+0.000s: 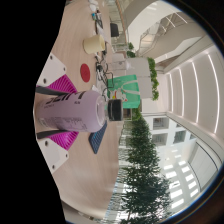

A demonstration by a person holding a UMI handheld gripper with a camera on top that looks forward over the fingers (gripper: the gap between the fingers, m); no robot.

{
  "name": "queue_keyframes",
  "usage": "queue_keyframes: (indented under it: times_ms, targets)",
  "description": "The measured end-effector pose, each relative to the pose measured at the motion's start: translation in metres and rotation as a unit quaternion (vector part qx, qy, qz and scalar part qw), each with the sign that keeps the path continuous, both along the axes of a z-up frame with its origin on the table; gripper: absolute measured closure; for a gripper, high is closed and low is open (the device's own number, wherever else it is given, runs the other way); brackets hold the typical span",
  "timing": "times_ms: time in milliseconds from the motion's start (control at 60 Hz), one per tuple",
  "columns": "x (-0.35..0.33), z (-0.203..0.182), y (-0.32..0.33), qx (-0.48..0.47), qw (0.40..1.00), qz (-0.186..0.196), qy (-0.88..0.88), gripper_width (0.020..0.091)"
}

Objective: Pour water

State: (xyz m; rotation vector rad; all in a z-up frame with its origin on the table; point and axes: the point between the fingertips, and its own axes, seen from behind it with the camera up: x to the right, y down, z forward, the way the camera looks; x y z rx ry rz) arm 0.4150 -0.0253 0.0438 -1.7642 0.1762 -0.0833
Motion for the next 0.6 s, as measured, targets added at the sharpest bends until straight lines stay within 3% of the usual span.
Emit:
queue_keyframes:
  times_ms: [217, 400, 483, 583, 600]
  targets:
    - [0.016, 0.007, 0.004, -0.059, 0.997, -0.024, 0.045, 0.0681]
    - [0.031, 0.119, 0.054, -0.035, 0.998, -0.039, -0.035, 0.0692]
    - [0.022, 0.195, 0.087, -0.019, 0.992, -0.015, -0.128, 0.0692]
    - [-0.020, 0.238, 0.130, -0.025, 0.965, 0.014, -0.262, 0.0692]
    - [-0.039, 0.231, 0.146, -0.024, 0.957, 0.016, -0.289, 0.0693]
